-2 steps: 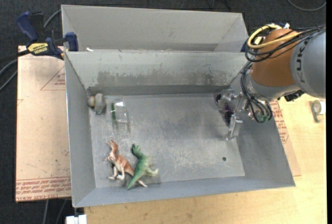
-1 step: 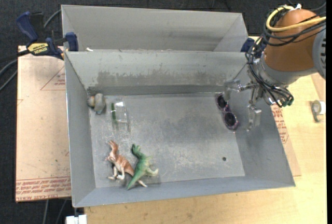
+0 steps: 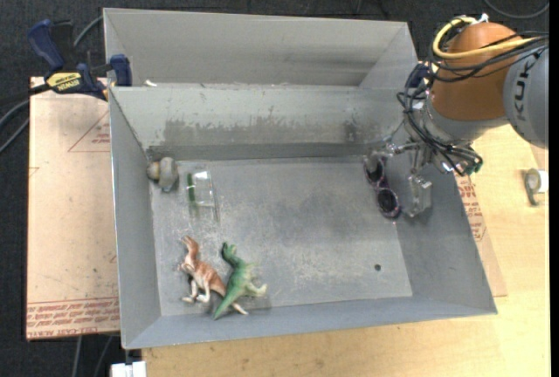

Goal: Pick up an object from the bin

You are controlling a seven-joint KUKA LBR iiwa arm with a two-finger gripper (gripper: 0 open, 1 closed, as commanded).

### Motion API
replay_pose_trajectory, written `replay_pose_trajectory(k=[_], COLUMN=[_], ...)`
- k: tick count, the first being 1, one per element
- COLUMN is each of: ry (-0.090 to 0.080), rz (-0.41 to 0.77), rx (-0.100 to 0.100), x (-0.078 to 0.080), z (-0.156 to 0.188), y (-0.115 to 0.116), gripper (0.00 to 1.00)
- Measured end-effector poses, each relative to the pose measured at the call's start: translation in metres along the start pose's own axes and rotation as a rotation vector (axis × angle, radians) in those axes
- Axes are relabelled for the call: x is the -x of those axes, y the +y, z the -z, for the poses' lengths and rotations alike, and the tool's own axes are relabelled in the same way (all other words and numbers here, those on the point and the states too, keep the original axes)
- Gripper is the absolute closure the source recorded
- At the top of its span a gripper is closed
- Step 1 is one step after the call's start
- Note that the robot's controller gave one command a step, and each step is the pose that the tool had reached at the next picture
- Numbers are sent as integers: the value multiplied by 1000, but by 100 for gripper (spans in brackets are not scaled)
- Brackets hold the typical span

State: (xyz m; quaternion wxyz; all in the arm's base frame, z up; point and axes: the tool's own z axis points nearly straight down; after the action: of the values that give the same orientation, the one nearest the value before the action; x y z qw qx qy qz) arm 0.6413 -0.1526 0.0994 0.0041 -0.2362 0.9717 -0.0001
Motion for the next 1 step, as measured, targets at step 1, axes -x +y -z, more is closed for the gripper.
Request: replay_pose_trajectory(k=[1], ry=[-13], rz=[511], rx=[14], x=[13], z=[-27], y=[23], gripper=[0])
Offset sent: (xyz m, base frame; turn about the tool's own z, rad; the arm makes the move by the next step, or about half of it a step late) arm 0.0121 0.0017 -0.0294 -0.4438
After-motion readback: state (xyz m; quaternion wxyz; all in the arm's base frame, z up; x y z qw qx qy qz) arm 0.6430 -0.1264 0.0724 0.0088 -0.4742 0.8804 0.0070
